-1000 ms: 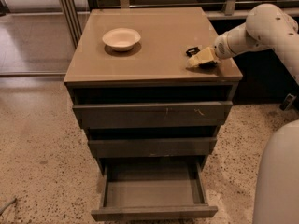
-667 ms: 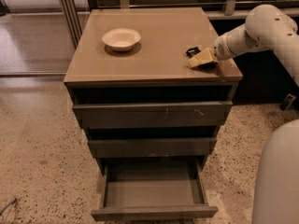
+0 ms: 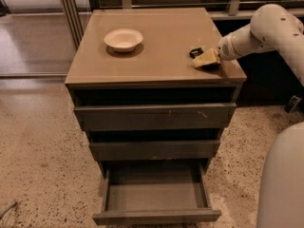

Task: Place rxbar chocolate into bottom drawer

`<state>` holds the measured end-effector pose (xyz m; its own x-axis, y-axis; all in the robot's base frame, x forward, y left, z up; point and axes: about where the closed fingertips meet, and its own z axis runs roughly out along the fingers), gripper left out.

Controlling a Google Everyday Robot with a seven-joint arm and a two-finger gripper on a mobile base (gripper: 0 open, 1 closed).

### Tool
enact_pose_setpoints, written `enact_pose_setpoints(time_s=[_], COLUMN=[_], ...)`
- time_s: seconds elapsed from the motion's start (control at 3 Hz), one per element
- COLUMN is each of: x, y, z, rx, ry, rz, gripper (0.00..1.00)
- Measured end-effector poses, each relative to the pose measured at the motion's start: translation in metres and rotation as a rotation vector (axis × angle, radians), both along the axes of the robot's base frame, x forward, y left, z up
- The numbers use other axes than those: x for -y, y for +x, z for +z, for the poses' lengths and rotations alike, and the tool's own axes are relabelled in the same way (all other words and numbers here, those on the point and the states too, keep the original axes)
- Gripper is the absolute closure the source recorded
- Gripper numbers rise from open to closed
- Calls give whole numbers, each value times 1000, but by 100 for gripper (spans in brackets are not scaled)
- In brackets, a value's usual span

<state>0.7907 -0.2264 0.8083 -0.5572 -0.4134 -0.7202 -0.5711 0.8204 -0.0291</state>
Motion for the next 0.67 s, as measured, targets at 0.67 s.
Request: enact_pose_setpoints(time_s=[0.67], x=[-6], y=[-5], z=[17], rx=[4], ry=[3], rz=[16], gripper=[100])
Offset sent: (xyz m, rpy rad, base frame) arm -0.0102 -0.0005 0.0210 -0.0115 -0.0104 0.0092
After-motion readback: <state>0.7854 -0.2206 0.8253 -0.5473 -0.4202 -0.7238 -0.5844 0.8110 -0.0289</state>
